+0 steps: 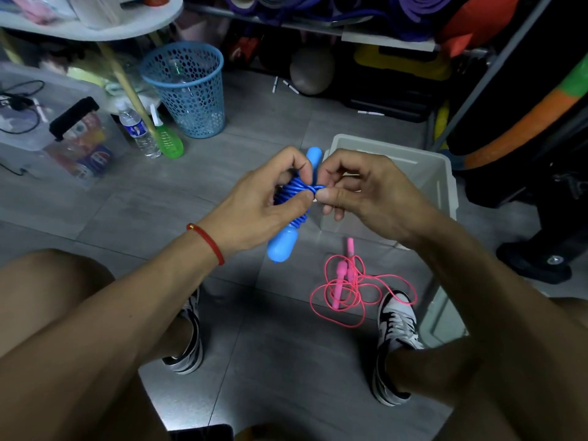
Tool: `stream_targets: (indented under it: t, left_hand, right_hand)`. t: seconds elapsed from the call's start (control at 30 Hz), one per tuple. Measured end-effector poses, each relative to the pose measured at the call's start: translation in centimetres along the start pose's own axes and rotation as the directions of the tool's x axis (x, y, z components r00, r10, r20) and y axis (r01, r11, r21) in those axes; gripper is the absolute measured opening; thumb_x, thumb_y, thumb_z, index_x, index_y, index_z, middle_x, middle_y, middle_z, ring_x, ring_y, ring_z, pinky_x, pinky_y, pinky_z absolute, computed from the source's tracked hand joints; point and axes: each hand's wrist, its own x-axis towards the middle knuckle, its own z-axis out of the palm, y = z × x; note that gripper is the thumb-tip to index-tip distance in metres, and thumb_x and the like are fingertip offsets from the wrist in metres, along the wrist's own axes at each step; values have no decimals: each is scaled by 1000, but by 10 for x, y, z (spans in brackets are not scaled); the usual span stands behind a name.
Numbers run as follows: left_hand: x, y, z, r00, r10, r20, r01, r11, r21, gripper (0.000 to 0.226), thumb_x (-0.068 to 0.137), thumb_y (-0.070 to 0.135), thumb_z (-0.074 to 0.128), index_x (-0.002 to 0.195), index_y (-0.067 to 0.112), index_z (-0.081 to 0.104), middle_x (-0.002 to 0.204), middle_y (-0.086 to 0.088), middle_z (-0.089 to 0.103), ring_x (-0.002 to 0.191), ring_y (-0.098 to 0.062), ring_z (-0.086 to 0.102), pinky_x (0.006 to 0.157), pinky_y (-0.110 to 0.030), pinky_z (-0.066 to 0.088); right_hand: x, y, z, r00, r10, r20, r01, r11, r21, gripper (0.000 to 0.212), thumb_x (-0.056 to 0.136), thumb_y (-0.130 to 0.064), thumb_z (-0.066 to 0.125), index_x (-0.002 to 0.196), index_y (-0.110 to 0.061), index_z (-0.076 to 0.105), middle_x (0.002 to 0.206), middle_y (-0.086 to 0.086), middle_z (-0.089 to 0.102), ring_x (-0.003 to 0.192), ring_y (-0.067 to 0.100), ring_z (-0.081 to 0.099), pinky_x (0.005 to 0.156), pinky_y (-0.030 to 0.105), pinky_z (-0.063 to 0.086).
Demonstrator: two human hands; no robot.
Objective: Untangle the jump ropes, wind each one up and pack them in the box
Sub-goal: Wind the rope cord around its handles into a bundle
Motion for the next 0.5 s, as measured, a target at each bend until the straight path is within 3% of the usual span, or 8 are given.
stream_targets:
  t: [0.07,0.17,0.37,0.5]
  left_hand:
    - [0,0,0,1000,2,27,-2,1000,16,18,95,14,62,102,12,46,74,-7,58,62,-25,46,60,-33,42]
    - [-1,-1,-1,997,-20,69,20,1000,4,25,94,15,64,106,16,42,80,-9,66,64,-29,52,62,-38,48]
    - [-1,-2,5,987,-89,133,84,995,46,40,88,16,66,111,20,34,84,-9,70,67,-36,58,69,-53,54]
    - [0,-6,12,993,-107,57,100,988,115,42,82,26,68,110,24,37,91,-1,73,73,-32,65,72,-50,55]
  right_hand:
    - [-2,3,1,1000,-25,-4,25,994,-110,11,90,-5,70,92,-7,59,81,13,60,66,18,64,60,33,52]
    - [-7,7,5,999,-36,-36,27,973,-227,8,91,-15,67,91,-14,58,76,-1,62,69,16,64,66,34,52]
    - [-12,8,6,962,-193,-194,66,851,-521,5,89,-15,63,88,-13,58,80,-8,55,75,5,52,69,10,36]
    - [-17,12,3,964,-150,-220,10,847,-532,5,90,-15,63,88,-15,59,80,-7,56,74,4,51,68,8,35]
